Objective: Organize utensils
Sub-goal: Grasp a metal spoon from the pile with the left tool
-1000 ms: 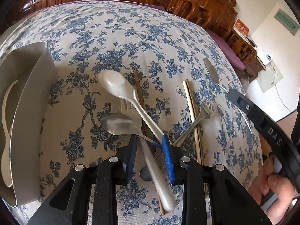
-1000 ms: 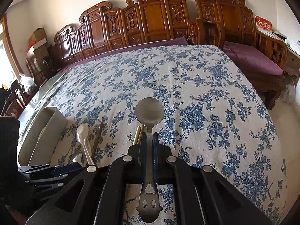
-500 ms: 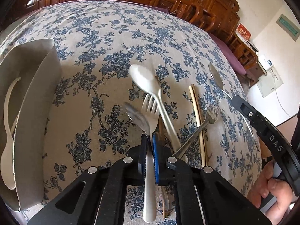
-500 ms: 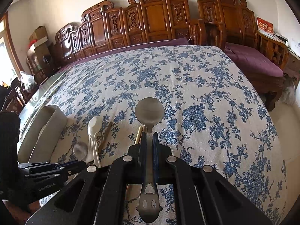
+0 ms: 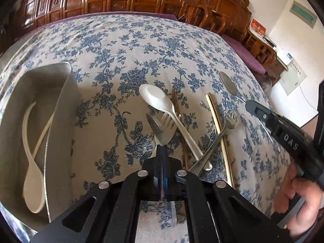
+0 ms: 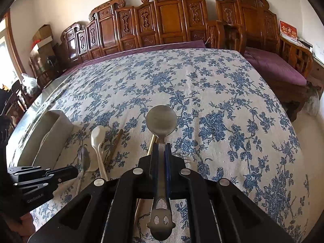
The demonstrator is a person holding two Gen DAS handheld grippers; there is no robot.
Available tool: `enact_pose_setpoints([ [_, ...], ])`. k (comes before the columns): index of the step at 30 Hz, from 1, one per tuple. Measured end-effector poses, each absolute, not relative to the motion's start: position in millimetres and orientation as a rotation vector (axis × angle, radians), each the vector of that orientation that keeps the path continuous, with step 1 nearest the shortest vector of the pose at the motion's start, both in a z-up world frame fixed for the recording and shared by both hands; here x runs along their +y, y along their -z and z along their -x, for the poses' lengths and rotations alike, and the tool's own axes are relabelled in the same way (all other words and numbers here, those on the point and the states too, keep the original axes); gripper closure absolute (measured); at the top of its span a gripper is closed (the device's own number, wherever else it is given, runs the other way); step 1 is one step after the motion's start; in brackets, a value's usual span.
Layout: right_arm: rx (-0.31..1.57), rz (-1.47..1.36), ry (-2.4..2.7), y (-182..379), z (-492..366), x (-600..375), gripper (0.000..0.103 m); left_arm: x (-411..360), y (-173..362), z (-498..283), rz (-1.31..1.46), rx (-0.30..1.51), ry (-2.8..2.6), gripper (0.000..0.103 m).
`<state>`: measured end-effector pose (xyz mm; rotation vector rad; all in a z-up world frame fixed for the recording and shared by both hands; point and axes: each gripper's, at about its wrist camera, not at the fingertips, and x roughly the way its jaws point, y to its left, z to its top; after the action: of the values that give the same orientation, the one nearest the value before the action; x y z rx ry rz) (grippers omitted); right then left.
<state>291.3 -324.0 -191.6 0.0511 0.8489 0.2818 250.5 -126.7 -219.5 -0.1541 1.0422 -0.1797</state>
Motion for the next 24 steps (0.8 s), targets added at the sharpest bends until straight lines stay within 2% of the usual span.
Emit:
enact_pose_setpoints([
  [10, 0.853, -0.040, -0.283, 193.1, -292.3, -322.0, 0.095, -136.6, 215.6, -240.5, 0.078, 1.066, 0.247, 0.103],
  [13, 0.850, -0.043, -0.286, 191.5, -290.7, -320.5, 0.095, -145.9, 220.1, -234.7, 0.018, 1.064, 0.261, 0.092],
  [15, 0.850, -0.035, -0.288, 191.3, -290.0, -319.2, 0.095, -150.8, 226.7, -235.7, -0.010, 1.081, 0.265, 0.090],
  [24, 0.848, -0.038, -0.286, 190.5, -289.2, -320.5, 0.095, -162.9, 239.8, -243.6, -0.111, 1.090, 0.248, 0.090],
])
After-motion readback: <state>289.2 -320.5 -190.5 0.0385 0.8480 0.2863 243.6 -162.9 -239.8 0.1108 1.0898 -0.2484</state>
